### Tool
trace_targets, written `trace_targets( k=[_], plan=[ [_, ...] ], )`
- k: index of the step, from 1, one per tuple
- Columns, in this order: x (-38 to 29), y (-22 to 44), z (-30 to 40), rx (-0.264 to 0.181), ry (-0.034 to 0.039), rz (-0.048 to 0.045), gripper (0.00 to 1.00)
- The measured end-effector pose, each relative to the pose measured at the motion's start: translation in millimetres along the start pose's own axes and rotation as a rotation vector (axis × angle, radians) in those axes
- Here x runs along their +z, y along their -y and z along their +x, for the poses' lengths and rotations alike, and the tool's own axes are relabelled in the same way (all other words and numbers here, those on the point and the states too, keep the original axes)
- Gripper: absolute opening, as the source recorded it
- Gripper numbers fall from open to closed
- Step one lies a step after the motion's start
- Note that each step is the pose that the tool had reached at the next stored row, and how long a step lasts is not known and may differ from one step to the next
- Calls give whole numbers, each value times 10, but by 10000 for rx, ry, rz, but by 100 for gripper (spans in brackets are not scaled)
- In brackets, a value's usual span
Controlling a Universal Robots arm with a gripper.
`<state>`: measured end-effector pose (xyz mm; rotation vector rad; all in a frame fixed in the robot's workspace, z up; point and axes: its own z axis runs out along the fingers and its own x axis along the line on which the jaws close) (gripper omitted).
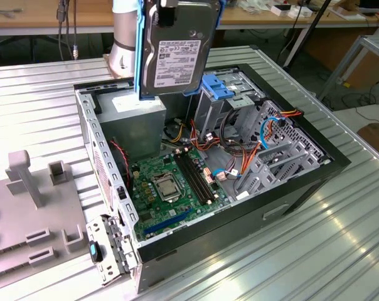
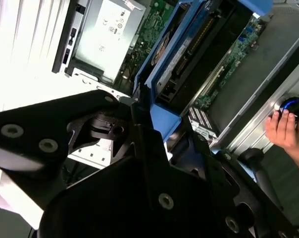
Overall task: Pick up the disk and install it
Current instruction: 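Pick up the disk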
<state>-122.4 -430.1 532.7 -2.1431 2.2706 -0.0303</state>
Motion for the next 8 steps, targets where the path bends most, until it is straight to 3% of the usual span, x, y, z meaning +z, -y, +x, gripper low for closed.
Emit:
trace_targets(
  k=[3,5,6,8],
  plan=[
    [12,52,110,-1,4,3,37],
    [28,146,202,0,13,3,37],
    [31,200,234,0,23,2,37],
    [32,231,258,0,28,1,37]
  ],
)
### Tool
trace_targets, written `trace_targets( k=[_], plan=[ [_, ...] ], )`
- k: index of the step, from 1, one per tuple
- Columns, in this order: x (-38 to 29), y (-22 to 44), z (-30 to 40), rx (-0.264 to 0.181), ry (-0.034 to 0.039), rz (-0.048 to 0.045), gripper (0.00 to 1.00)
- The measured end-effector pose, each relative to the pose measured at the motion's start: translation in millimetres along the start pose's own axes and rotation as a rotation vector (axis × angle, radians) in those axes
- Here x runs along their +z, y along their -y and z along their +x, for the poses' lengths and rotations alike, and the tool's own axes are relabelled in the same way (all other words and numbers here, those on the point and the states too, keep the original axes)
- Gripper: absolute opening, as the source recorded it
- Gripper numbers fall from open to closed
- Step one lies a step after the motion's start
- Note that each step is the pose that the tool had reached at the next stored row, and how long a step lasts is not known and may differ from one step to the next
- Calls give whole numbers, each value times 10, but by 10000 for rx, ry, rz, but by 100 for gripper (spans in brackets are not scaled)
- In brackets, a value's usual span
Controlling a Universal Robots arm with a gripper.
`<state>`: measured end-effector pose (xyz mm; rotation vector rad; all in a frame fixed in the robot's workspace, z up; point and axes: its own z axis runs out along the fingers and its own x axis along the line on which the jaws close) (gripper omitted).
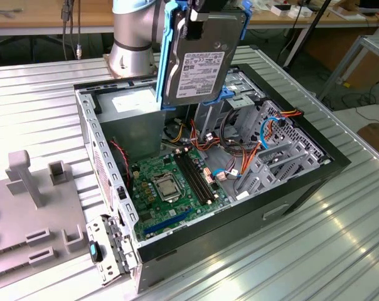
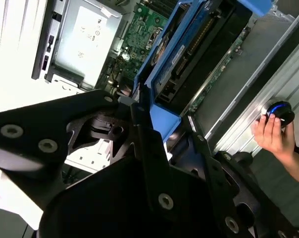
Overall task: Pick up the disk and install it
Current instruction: 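Pick up the disk, then insert the disk into the insertion slot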
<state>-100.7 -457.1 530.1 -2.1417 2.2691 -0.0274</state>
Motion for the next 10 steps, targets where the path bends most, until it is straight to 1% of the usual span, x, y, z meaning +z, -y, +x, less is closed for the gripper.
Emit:
trace_targets(
  k=[10],
  plan=[
    [0,0,3,0,1,13,37]
  ],
)
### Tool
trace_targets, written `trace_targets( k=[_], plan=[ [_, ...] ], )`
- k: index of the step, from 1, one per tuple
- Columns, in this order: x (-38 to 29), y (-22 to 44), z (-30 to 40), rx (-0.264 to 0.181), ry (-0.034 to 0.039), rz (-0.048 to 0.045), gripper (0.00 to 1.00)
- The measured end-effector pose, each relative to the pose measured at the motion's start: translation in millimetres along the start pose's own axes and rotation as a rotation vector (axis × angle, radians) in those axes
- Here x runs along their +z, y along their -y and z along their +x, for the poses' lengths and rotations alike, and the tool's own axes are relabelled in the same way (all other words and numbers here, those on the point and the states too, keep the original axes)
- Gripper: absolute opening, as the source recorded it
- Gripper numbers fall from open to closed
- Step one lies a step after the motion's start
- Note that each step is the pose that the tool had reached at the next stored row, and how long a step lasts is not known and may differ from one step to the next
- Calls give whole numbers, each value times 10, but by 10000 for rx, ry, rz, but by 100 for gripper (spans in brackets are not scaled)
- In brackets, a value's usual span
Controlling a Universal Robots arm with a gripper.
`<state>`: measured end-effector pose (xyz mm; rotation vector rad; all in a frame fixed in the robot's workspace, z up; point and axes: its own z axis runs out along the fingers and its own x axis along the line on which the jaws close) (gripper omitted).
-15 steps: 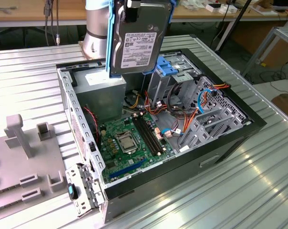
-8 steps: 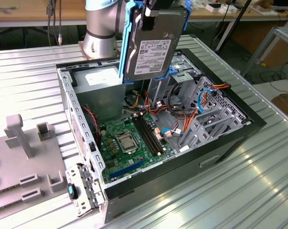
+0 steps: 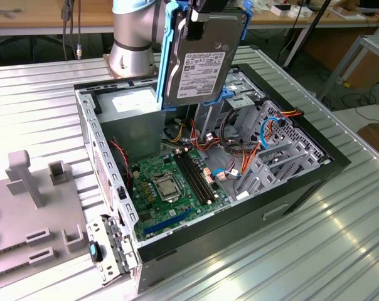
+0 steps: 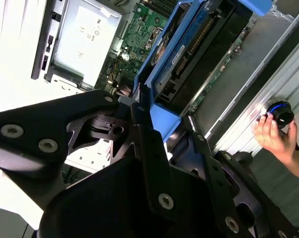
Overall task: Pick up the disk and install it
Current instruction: 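Insert the disk into the insertion slot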
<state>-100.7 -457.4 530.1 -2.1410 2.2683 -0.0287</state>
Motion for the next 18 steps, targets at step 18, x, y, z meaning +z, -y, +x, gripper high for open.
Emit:
trace_targets(
  k=[18],
  plan=[
    [27,305,291,-2,-1,-3,37]
  ],
)
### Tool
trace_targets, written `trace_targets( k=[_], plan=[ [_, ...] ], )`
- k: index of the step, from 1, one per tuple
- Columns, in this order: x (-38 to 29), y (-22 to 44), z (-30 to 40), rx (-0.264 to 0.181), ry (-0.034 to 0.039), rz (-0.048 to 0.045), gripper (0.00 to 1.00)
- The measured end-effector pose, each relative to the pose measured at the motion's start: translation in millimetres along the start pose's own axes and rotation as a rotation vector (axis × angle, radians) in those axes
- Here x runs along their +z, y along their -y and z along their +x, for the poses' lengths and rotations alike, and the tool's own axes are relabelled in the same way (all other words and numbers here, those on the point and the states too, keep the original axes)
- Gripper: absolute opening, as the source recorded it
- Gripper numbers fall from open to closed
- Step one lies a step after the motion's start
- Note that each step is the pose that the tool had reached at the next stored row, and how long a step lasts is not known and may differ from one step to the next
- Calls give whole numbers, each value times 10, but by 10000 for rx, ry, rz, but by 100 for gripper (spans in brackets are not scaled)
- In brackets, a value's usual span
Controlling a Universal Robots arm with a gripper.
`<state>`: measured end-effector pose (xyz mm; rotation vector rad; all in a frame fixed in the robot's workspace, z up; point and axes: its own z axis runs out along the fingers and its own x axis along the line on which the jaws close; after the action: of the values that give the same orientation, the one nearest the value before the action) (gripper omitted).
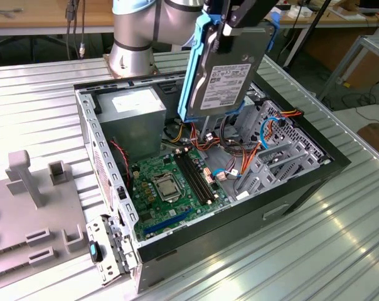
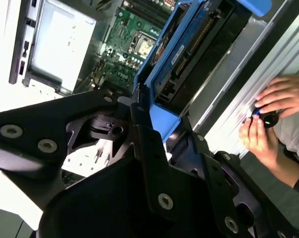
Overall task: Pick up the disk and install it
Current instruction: 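Insert the disk into the insertion slot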
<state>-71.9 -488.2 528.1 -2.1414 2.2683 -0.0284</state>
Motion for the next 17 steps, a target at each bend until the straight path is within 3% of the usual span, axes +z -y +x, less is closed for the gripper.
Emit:
trace_targets(
  k=[3,5,7,13,16,17],
  plan=[
    [34,227,-9,-84,4,-2,37],
    [51,280,25,-91,2,-4,37],
    [66,344,127,-90,2,-6,37],
    [82,516,284,-91,8,-30,37],
    [95,743,332,-90,7,-30,37],
    [104,868,330,-91,6,-30,37]
  ],
)
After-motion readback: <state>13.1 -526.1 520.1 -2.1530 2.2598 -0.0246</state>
